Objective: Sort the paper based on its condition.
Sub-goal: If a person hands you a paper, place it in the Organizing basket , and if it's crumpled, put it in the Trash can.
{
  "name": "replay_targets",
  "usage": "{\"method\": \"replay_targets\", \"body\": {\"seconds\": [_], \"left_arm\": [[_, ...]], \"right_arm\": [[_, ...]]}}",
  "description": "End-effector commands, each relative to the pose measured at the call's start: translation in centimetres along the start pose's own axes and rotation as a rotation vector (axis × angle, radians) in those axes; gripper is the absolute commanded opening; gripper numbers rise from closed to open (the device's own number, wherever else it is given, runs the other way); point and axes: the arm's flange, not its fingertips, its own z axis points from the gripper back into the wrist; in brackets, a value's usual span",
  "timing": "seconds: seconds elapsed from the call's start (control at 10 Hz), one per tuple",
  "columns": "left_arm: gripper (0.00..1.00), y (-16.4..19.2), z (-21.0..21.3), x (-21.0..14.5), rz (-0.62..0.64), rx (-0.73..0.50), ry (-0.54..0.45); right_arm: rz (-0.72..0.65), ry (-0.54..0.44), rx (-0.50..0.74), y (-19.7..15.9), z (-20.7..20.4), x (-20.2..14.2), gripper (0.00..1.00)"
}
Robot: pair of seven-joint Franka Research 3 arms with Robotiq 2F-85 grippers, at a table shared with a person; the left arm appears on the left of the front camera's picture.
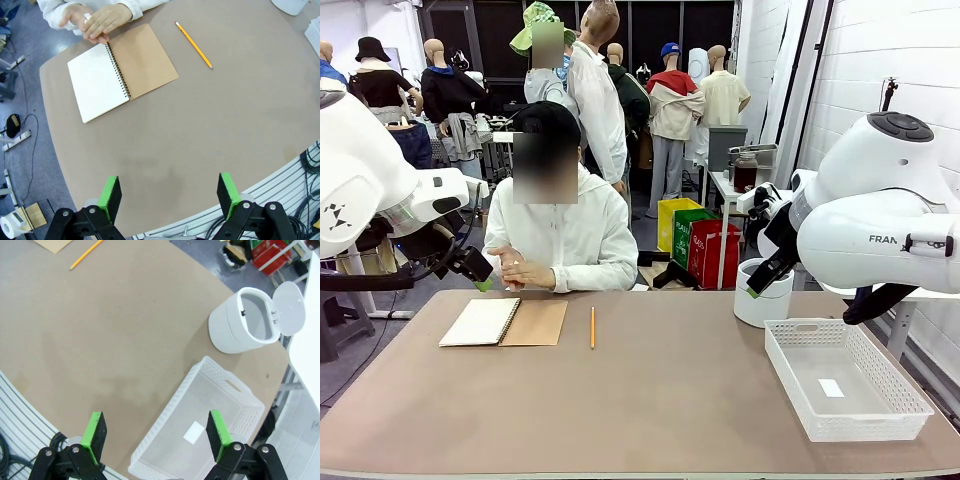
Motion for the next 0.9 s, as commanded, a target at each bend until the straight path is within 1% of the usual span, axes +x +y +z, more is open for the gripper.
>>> {"method": "replay_targets", "body": {"seconds": [0.0,0.8], "left_arm": [[1.00,-0.03,0.06,0.01,-0.001,0.000,-0.002],[1.00,-0.03,0.06,0.01,-0.001,0.000,-0.002]], "right_arm": [[0.000,0.000,-0.001,-0.02,-0.01,0.00,1.00],[0.000,0.000,-0.001,-0.02,-0.01,0.00,1.00]]}}
